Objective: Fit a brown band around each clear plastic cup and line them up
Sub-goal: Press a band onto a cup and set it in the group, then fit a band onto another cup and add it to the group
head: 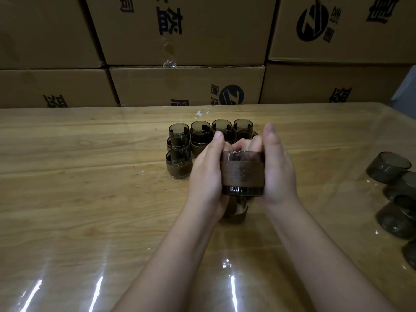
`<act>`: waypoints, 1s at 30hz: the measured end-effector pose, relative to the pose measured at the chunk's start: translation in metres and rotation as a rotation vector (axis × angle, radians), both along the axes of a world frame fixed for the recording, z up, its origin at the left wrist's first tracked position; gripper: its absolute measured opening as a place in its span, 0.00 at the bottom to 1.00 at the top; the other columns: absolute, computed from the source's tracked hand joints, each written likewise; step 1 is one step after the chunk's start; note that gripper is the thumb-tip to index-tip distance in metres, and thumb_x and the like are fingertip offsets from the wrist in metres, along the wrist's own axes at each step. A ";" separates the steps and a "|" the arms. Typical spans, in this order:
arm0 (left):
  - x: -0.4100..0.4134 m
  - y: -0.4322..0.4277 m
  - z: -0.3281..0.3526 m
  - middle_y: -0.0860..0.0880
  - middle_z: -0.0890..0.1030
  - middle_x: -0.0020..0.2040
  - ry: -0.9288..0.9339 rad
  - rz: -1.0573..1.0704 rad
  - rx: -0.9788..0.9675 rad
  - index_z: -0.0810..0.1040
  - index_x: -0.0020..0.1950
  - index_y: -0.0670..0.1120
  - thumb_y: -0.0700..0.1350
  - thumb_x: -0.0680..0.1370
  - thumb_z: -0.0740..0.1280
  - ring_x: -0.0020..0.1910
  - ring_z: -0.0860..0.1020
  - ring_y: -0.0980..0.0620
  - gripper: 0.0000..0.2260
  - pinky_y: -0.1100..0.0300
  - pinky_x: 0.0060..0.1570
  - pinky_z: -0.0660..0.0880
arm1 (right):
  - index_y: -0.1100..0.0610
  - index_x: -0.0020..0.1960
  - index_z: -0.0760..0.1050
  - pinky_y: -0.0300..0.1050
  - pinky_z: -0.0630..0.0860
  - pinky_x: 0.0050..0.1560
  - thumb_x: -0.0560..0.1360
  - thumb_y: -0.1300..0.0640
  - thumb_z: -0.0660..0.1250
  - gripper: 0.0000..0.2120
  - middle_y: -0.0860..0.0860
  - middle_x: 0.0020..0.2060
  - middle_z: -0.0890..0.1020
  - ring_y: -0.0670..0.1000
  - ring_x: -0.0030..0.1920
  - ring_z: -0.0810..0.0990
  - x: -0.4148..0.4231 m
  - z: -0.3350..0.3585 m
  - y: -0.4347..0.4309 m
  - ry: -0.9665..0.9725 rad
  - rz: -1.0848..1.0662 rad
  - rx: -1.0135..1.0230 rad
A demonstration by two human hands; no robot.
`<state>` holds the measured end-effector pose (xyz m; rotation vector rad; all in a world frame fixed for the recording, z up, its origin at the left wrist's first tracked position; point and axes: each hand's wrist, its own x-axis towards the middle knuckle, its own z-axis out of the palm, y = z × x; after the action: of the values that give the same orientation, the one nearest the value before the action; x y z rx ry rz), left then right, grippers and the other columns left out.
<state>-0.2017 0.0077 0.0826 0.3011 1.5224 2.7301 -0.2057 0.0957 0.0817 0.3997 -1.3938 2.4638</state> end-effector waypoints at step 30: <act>-0.021 -0.049 -0.010 0.58 0.76 0.60 0.213 -0.140 -0.864 0.67 0.67 0.62 0.52 0.67 0.78 0.56 0.78 0.59 0.32 0.68 0.50 0.77 | 0.48 0.40 0.72 0.42 0.73 0.57 0.77 0.40 0.53 0.17 0.50 0.52 0.76 0.42 0.54 0.75 -0.014 -0.017 0.020 0.045 -0.378 0.579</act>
<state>-0.2226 -0.0410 0.0729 0.6354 2.4154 1.7375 -0.2196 0.1160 0.0649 0.2694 -1.9451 1.7221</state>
